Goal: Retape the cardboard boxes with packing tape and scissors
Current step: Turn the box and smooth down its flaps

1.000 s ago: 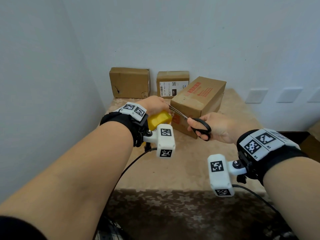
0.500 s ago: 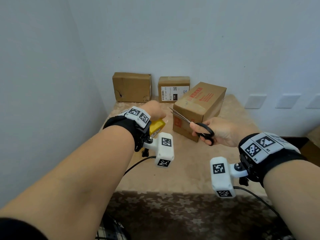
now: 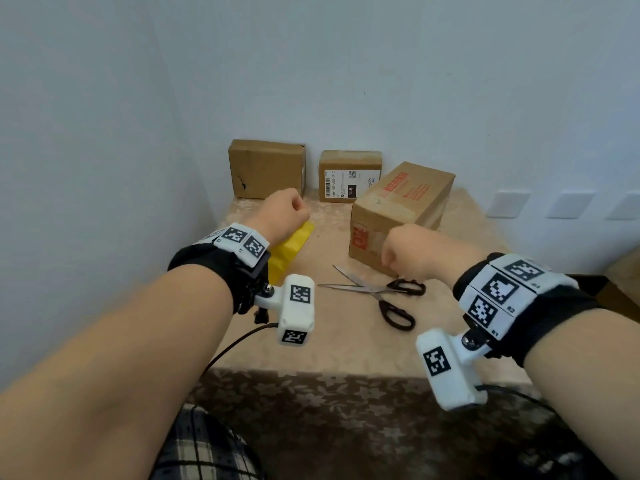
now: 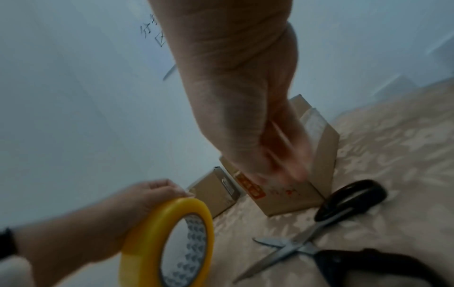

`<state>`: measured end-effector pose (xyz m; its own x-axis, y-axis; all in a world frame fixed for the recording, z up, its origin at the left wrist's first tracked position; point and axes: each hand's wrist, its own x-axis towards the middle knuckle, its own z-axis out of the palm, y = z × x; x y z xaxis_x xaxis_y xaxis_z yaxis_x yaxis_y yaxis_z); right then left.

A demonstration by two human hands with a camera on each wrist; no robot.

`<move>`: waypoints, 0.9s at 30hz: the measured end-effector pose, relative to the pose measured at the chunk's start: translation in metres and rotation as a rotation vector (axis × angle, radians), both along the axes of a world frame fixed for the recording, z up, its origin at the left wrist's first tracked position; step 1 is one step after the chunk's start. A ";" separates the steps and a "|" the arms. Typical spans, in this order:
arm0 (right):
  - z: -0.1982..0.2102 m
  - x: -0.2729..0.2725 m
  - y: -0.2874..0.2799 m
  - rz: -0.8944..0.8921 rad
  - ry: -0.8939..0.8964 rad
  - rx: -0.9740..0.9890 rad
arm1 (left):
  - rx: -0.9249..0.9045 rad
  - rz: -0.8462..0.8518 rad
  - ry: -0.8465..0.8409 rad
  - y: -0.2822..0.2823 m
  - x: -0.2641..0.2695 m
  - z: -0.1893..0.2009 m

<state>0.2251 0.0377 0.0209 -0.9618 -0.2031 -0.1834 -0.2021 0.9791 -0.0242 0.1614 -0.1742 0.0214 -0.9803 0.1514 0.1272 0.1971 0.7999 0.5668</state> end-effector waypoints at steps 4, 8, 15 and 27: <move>0.014 -0.021 -0.005 0.071 0.523 -0.291 | 0.102 0.004 0.073 0.007 -0.004 -0.006; -0.008 -0.049 -0.015 0.069 0.468 -0.106 | 0.215 0.021 0.099 0.010 -0.010 -0.018; -0.046 -0.055 -0.024 -0.016 0.558 0.123 | 0.380 0.051 0.095 0.008 -0.015 -0.026; -0.031 -0.057 -0.016 -0.187 0.366 0.173 | 0.370 -0.048 0.054 0.016 -0.013 -0.028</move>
<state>0.1685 0.0219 -0.0098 -0.9870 -0.0161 0.1596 0.0136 0.9830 0.1832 0.1483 -0.1577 -0.0062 -0.9637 0.1310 0.2328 0.2665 0.5325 0.8034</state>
